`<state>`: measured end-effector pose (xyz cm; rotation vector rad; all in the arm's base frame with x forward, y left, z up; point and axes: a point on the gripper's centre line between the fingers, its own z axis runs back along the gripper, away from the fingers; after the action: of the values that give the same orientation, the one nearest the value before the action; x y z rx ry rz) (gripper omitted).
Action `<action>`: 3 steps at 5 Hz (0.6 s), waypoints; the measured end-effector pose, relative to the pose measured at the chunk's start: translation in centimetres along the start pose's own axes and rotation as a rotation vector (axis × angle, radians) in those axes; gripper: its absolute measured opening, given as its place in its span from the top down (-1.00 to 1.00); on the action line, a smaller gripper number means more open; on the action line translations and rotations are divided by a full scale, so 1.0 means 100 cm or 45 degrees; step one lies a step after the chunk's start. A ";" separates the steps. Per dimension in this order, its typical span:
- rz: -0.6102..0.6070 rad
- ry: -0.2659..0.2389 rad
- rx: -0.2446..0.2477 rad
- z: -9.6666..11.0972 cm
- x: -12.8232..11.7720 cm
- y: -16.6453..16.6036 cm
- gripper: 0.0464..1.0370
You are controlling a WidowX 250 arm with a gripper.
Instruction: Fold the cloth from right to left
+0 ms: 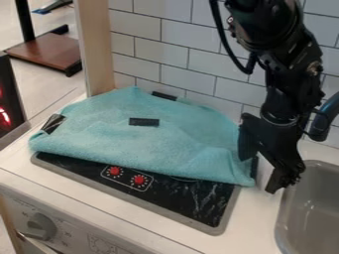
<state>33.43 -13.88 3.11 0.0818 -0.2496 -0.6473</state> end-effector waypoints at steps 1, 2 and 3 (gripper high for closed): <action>-0.007 0.042 0.019 -0.011 0.003 0.001 -0.81; -0.011 0.042 0.035 -0.011 0.003 0.002 -0.20; -0.005 0.044 0.040 -0.011 0.003 0.003 0.34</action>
<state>34.08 -13.86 2.18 0.1236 -0.2265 -0.6455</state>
